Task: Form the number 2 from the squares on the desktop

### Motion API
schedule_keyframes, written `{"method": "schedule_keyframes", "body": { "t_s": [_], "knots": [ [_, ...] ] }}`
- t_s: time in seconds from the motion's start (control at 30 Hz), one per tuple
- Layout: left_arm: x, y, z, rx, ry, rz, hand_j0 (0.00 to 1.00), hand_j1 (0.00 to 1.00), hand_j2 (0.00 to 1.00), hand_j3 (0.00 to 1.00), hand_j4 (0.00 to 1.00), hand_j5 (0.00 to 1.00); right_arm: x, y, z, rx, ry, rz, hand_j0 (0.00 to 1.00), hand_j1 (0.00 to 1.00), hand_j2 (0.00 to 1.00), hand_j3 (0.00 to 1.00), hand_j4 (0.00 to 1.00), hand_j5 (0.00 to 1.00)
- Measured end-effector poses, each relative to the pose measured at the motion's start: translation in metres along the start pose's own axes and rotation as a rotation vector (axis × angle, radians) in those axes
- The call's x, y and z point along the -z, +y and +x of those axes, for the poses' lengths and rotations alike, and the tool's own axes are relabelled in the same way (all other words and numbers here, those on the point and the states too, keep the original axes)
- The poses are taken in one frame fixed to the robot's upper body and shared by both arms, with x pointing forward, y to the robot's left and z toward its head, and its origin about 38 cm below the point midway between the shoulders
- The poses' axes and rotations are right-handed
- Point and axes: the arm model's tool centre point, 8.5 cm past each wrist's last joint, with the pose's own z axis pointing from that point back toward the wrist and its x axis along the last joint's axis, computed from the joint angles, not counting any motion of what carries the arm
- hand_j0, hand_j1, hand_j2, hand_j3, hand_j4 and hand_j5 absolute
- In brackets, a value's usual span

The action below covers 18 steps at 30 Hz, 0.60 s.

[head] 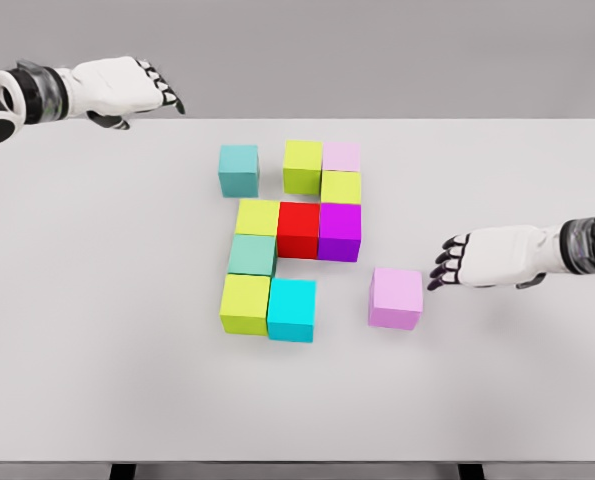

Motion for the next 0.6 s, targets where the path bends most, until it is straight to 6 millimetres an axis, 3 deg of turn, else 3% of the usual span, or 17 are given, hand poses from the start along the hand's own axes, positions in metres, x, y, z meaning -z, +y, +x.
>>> {"method": "schedule_keyframes", "body": {
  "t_s": [0.07, 0.27, 0.37, 0.6],
  "knots": [
    [-0.005, -0.011, 0.010, 0.019, -0.026, -0.017, 0.84, 0.84, 0.84, 0.84, 0.84, 0.84, 0.001, -0.005, 0.005, -0.016, -0.013, -0.009, 1.00, 1.00, 1.00, 1.00, 1.00, 1.00],
    [-0.022, -0.013, 0.028, 0.078, -0.071, -0.012, 0.83, 0.83, 0.83, 0.83, 0.83, 0.83, 0.002, -0.011, 0.012, -0.037, -0.028, -0.021, 1.00, 1.00, 1.00, 1.00, 1.00, 1.00],
    [-0.023, -0.022, 0.041, 0.081, -0.102, -0.017, 0.84, 0.84, 0.84, 0.84, 0.84, 0.84, 0.002, -0.012, 0.013, -0.040, -0.030, -0.023, 1.00, 1.00, 1.00, 1.00, 1.00, 1.00],
    [-0.022, -0.018, 0.051, 0.092, -0.129, 0.002, 0.84, 0.84, 0.84, 0.84, 0.84, 0.84, 0.003, -0.020, 0.016, -0.059, -0.040, -0.038, 1.00, 1.00, 1.00, 1.00, 1.00, 1.00]
  ]
}}
